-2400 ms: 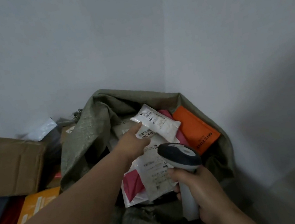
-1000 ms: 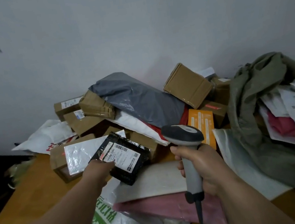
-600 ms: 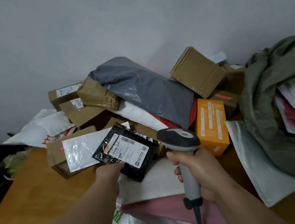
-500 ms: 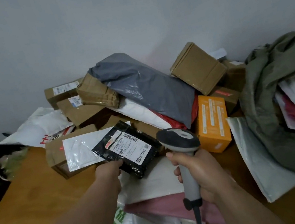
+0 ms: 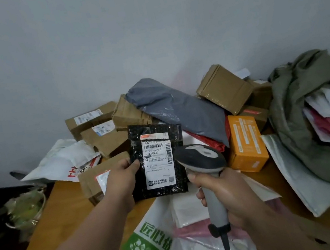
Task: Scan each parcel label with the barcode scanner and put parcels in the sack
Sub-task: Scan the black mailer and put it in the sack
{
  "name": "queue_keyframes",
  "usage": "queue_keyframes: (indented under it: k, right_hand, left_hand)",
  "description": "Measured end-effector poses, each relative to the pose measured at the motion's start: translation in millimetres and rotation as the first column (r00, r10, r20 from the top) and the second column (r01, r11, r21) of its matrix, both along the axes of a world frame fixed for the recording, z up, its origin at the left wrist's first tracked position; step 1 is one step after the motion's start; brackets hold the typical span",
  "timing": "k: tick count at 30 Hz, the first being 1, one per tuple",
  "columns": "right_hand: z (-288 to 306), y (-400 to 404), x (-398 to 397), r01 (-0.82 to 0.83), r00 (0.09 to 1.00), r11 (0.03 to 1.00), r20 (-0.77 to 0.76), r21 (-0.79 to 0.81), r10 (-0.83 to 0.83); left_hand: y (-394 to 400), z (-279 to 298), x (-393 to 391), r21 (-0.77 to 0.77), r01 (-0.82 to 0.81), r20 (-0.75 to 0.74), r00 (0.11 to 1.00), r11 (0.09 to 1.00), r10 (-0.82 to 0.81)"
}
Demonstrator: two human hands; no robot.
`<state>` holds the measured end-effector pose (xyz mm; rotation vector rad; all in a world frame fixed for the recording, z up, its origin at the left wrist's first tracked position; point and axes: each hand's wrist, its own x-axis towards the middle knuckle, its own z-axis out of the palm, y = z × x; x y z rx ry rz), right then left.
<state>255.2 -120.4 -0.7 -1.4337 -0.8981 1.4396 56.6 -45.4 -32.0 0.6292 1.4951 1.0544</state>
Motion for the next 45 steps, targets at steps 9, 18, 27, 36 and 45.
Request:
queue_keyframes:
  k: [9, 18, 27, 36, 45]
  right_hand:
    - [27, -15, -18, -0.056, 0.998, 0.995, -0.019, 0.08, 0.057]
    - [43, -29, -1, -0.094, 0.995, 0.99, -0.018, 0.103, 0.097]
    - [50, -36, 18, -0.096, 0.995, 0.989, -0.027, 0.109, 0.099]
    - [53, -36, 34, -0.094, 0.994, 0.99, -0.04, 0.101, 0.098]
    - [53, -39, 59, -0.104, 0.993, 0.99, -0.052, 0.094, 0.11]
  left_hand:
    - [-23, 31, -5, 0.082, 0.003, 0.007, 1.0, 0.997, -0.004]
    - [-42, 45, 12, 0.107, -0.055, -0.002, 0.998, 0.993, 0.055]
    - [-50, 47, 30, 0.12, -0.053, -0.025, 0.998, 0.991, 0.056]
    - [-51, 53, 48, 0.115, -0.051, -0.014, 0.999, 0.992, 0.053]
    - [-53, 52, 71, 0.128, -0.045, 0.002, 0.999, 0.991, 0.045]
